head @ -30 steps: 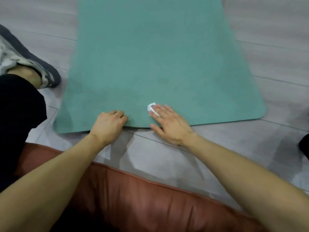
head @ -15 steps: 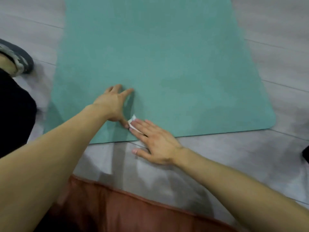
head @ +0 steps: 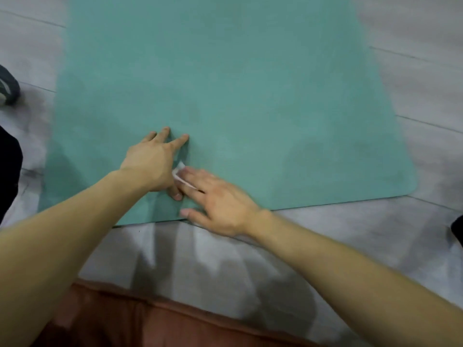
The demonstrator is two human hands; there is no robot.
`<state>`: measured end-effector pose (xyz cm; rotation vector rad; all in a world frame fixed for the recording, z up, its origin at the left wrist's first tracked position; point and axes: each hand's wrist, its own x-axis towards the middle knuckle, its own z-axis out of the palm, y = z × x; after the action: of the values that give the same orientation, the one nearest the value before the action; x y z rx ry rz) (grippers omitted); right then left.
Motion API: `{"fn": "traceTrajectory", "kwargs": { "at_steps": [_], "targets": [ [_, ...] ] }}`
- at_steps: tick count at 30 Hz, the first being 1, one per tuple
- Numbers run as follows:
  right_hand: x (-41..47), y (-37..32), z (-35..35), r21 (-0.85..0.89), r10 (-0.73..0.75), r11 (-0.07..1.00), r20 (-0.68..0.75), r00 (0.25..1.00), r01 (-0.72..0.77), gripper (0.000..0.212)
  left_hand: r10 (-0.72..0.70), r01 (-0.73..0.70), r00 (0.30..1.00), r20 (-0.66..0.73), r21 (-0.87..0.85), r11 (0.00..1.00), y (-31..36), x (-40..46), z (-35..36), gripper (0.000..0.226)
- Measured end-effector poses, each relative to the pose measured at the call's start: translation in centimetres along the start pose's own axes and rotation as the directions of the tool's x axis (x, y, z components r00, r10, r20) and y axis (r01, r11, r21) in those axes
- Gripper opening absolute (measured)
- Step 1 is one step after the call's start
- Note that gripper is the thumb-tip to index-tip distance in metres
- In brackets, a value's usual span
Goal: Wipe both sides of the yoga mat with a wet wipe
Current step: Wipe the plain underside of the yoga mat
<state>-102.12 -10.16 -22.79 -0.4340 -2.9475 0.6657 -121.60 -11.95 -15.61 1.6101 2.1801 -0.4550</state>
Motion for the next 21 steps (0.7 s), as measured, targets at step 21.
{"fn": "traceTrajectory", "kwargs": {
  "at_steps": [21],
  "targets": [
    [-5.1, 10.6, -6.9, 0.043, 0.603, 0.763, -0.406, 0.687, -0.645, 0.029, 0.008, -0.009, 1.000, 0.024, 0.050, 0.999, 0.5, 0.2, -0.2, 0.167]
  ]
}}
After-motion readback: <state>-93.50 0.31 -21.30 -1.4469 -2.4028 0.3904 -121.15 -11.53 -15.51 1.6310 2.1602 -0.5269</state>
